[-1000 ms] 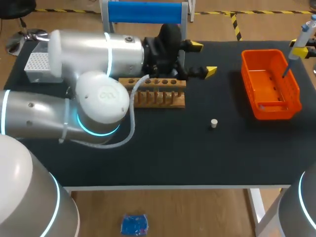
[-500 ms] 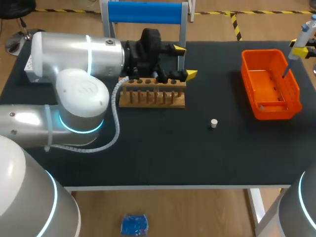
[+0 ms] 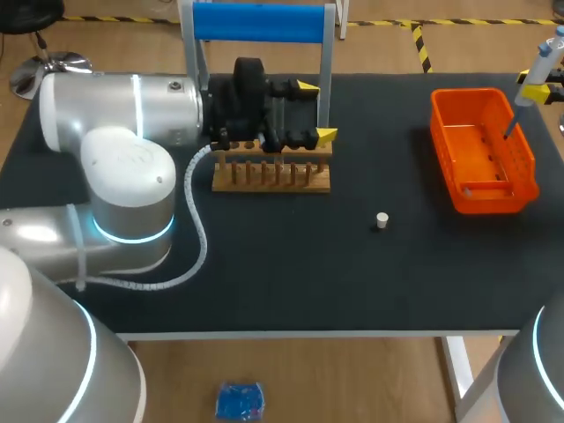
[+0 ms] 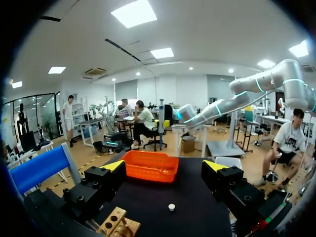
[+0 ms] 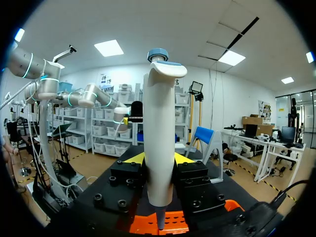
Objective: Invert the test tube, pick up the pipette, mount the tip to pipette, aspirate from beaker and dispense into the tube, eject the tip, return the pipette, and cap with the stopper.
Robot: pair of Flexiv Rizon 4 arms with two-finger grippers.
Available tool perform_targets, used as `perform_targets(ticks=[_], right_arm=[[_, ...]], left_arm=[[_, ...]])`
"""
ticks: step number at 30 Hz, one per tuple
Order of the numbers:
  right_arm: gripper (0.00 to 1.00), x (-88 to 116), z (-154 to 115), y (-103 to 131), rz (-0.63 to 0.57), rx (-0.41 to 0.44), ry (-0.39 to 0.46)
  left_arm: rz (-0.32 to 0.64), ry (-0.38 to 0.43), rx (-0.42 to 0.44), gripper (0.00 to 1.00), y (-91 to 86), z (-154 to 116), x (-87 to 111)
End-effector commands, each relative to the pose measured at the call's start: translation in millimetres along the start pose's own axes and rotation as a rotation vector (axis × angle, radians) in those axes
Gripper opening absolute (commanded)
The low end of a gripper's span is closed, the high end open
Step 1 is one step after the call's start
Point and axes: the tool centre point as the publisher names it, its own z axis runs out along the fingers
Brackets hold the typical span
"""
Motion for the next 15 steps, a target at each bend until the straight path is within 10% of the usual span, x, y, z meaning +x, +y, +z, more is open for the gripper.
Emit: perform_targets(ticks=[1,15], right_arm=[[0.0,-0.4,-0.3,0.8,0.0,0.002,0.001],[0.0,-0.4,-0.3,0.8,0.0,0.002,0.001]], left_arm=[[0.002,-0.016,0.415,1.0,0.7,2.3,4.4],[0.015,-0.01,0.371,1.0,-30.2,-1.3,5.6]])
